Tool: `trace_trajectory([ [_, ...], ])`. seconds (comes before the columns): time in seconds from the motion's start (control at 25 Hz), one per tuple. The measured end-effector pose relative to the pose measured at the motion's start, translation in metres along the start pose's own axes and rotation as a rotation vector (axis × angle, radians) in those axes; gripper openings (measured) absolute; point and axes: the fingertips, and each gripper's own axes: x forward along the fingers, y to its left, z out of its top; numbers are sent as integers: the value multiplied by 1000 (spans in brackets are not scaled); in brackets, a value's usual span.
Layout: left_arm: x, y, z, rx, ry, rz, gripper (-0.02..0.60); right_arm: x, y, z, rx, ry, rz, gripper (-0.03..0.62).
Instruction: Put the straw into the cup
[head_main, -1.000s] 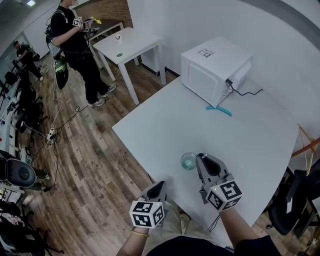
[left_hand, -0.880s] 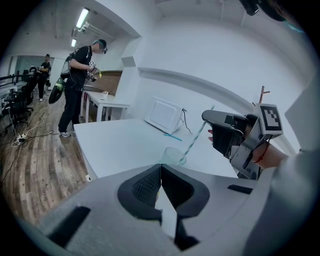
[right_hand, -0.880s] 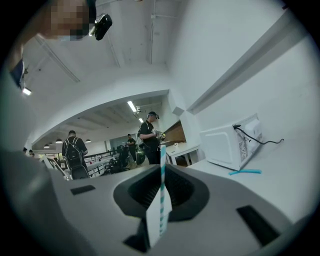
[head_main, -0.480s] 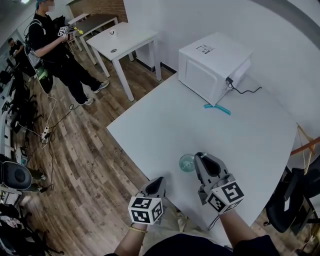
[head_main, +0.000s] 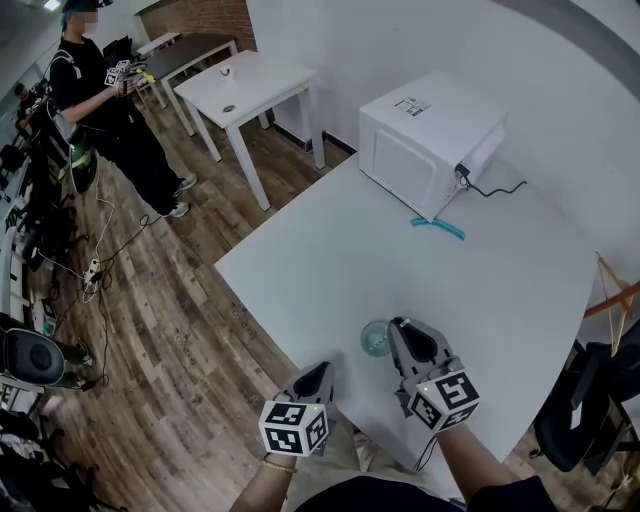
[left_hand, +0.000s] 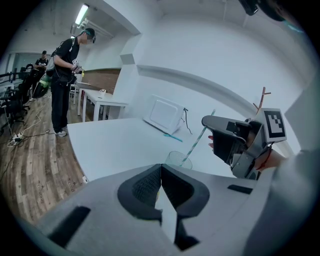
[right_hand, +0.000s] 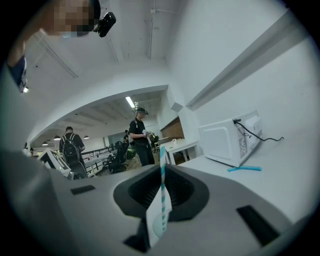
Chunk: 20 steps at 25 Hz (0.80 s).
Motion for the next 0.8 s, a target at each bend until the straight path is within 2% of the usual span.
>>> trace_trajectory([
  [0.8,5,2,-6,-6,17,-10,20,11,-13,-62,33,119,-47,43],
])
